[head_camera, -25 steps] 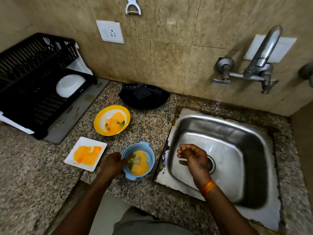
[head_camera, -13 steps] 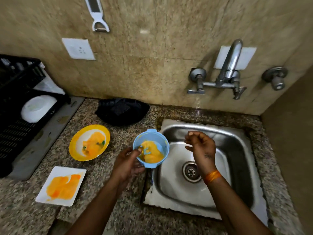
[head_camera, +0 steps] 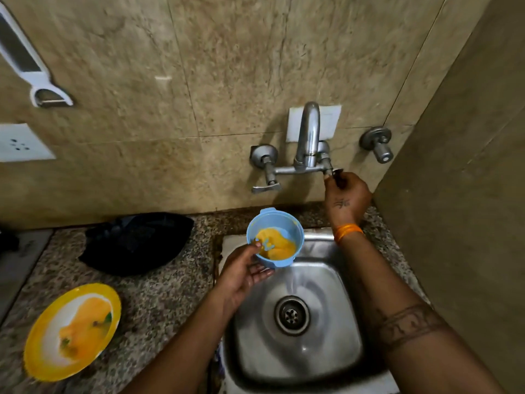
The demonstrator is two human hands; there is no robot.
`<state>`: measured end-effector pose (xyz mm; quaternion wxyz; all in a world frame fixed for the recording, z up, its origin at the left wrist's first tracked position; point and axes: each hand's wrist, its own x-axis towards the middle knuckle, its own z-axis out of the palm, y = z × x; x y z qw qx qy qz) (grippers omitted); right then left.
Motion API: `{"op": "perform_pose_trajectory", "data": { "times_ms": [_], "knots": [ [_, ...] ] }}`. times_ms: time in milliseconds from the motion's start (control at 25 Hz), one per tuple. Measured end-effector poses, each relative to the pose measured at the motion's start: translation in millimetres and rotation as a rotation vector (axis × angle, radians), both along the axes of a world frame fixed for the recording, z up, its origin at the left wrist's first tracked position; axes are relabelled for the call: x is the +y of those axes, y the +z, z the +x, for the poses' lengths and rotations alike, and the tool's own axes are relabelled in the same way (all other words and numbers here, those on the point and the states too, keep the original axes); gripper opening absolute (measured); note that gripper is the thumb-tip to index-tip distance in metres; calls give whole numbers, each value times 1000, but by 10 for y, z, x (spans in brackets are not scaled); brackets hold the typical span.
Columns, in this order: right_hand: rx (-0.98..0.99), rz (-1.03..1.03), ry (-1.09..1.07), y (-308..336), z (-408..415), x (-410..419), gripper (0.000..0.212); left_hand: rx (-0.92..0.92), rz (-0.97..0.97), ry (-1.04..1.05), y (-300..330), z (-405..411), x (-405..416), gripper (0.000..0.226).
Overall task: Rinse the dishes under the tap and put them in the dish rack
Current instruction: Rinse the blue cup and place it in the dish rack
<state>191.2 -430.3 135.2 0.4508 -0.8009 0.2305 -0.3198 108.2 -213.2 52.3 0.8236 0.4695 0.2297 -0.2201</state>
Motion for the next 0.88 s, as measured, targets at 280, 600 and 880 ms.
{"op": "perform_pose_trajectory", "data": {
  "times_ms": [280, 600, 880],
  "knots": [
    [1, -19, 62, -52, 12, -98, 23, 53, -51, -54, -35, 200, -314, 19],
    [0, 211, 149, -91, -72, -165, 33, 9, -29, -105, -100, 351, -443, 31],
    [-30, 285, 168, -143, -62, -172, 25, 6, -30, -105, -112, 334, -449, 36]
  ]
}}
